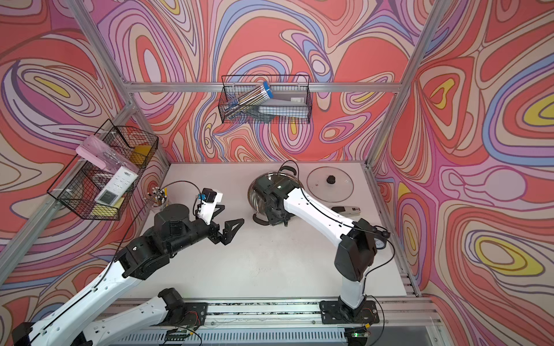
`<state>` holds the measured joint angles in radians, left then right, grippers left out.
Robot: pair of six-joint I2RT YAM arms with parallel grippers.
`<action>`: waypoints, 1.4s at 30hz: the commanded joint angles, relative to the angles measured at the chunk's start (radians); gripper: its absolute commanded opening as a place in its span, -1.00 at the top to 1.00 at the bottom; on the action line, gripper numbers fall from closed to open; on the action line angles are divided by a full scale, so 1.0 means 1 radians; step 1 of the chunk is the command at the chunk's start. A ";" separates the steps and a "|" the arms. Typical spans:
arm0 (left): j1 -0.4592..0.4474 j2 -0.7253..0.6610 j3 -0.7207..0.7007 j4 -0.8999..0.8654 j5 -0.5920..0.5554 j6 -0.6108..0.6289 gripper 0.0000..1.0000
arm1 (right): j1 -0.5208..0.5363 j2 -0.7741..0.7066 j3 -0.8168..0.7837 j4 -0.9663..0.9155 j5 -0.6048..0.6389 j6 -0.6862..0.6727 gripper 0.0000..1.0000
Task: Stir the soup with a spoon
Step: Stir the soup in the pan with a stick, then place the spoon at the center of the board.
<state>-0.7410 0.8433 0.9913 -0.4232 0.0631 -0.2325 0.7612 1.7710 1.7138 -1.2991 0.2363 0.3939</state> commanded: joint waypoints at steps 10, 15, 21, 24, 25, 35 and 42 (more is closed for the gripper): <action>-0.004 -0.056 0.071 -0.063 -0.126 0.008 -0.98 | -0.001 -0.202 0.096 0.124 -0.233 -0.028 1.00; -0.004 -0.126 0.057 -0.095 -0.226 0.010 -0.97 | 0.047 -0.276 -0.053 0.277 -0.554 -0.040 1.00; -0.004 -0.217 0.027 -0.149 -0.296 -0.008 -0.98 | 0.123 -0.277 -0.220 0.421 -0.808 0.003 1.00; -0.004 -0.244 0.003 -0.162 -0.298 -0.027 -0.98 | 0.166 -0.225 -0.285 0.443 -0.835 -0.003 1.00; -0.004 -0.251 -0.005 -0.167 -0.296 -0.036 -0.97 | 0.172 -0.209 -0.311 0.463 -0.841 -0.003 1.00; -0.004 -0.273 -0.055 -0.169 -0.274 -0.103 -0.98 | 0.172 -0.037 -0.377 0.613 -0.828 -0.029 1.00; -0.004 -0.250 -0.068 -0.152 -0.263 -0.110 -0.98 | 0.173 -0.028 -0.420 0.579 -0.558 -0.075 0.26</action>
<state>-0.7410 0.5816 0.9390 -0.5835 -0.2085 -0.3271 0.9363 1.7538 1.3220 -0.7097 -0.4862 0.3511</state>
